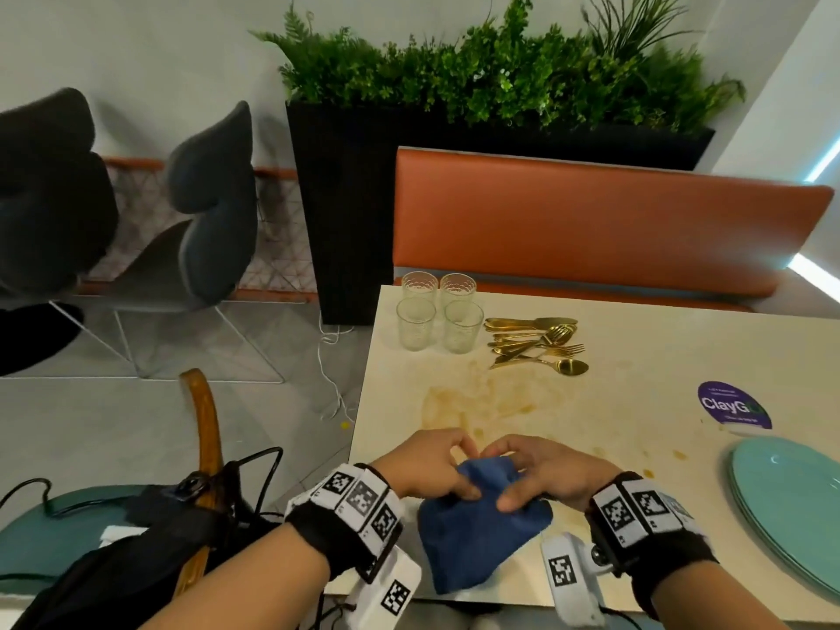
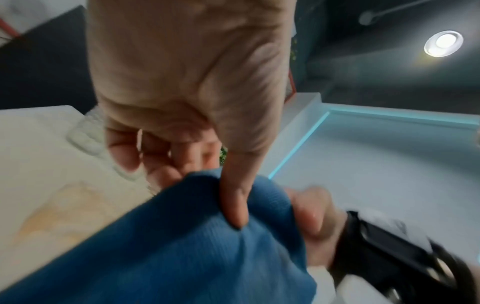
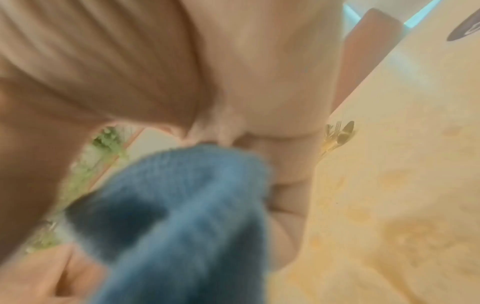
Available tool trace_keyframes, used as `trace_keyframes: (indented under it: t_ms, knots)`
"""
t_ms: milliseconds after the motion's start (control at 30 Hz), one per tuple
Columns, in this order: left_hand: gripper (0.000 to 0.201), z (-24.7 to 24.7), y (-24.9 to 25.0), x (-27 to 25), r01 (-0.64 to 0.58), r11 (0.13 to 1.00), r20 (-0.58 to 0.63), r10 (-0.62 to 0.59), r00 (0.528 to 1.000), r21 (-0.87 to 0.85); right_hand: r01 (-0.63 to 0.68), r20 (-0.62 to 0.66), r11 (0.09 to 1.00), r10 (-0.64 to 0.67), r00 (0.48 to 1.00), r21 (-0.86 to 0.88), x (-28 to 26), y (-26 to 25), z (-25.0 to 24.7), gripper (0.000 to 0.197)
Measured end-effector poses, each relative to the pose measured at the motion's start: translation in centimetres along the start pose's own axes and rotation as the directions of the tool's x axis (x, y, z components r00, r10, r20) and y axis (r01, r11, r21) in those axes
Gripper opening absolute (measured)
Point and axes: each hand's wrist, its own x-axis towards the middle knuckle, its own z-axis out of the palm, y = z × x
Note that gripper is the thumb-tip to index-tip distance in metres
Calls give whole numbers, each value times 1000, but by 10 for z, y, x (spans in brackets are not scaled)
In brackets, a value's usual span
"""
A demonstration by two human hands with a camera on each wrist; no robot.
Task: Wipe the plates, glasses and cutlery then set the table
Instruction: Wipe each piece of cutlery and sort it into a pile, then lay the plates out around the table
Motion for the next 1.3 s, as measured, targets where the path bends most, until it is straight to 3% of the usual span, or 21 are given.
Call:
trace_keyframes:
  t_ms: [67, 167, 233, 333, 433, 500, 600, 700, 800, 933, 1033, 1100, 1200, 1300]
  knots:
    - [34, -5, -14, -3, 80, 997, 81, -82, 993, 23, -13, 14, 999, 14, 1000, -45, 7, 2, 6, 55]
    - [27, -13, -32, -4, 215, 977, 216, -207, 954, -13, 7, 48, 999, -8, 999, 33, 31, -7, 20, 39]
    - [16, -19, -45, 0, 302, 953, 225, -300, 927, 29, 0, 29, 1000, 0, 1000, 22, 55, -14, 29, 32]
    - [25, -28, -66, 14, 426, 890, 44, -438, 898, 162, -12, -159, 990, -11, 987, -143, 100, -16, 40, 27]
    - [30, -29, -81, 21, 523, 822, -299, -453, 840, 224, 28, -261, 941, -122, 958, -336, 129, -16, 50, 42]
    - [34, -25, -88, 23, 499, 826, -416, -370, 831, 263, 68, -200, 841, -205, 958, -536, 136, -15, 56, 46]
    - [44, -17, -98, 25, 418, 771, -290, -310, 905, 480, 115, -56, 606, -255, 965, -787, 138, -10, 63, 47]
    - [63, -8, -101, 24, 366, 689, -164, -343, 925, 625, 128, 87, 387, -122, 989, -913, 130, 2, 67, 70]
    - [66, -5, -100, 24, 316, 670, -182, -265, 947, 671, 97, 79, 318, -70, 994, -943, 126, 12, 69, 86]
    - [55, -8, -97, 22, 299, 681, -202, -220, 954, 668, 47, 26, 343, -64, 998, -938, 116, 13, 73, 84]
    - [47, -9, -96, 30, 300, 668, -178, -245, 953, 681, -19, -73, 454, -101, 992, -891, 99, 14, 68, 80]
    - [44, -8, -89, 39, 308, 607, -162, -284, 945, 733, -104, -180, 525, -96, 979, -844, 81, 21, 57, 77]
    - [38, -4, -55, 57, 292, 514, -156, -292, 944, 806, -254, -363, 633, -46, 931, -731, 46, 38, 28, 72]
    - [37, 10, -3, 76, 202, 562, -126, -171, 977, 802, -383, -567, 772, 34, 823, -508, 5, 64, -11, 66]
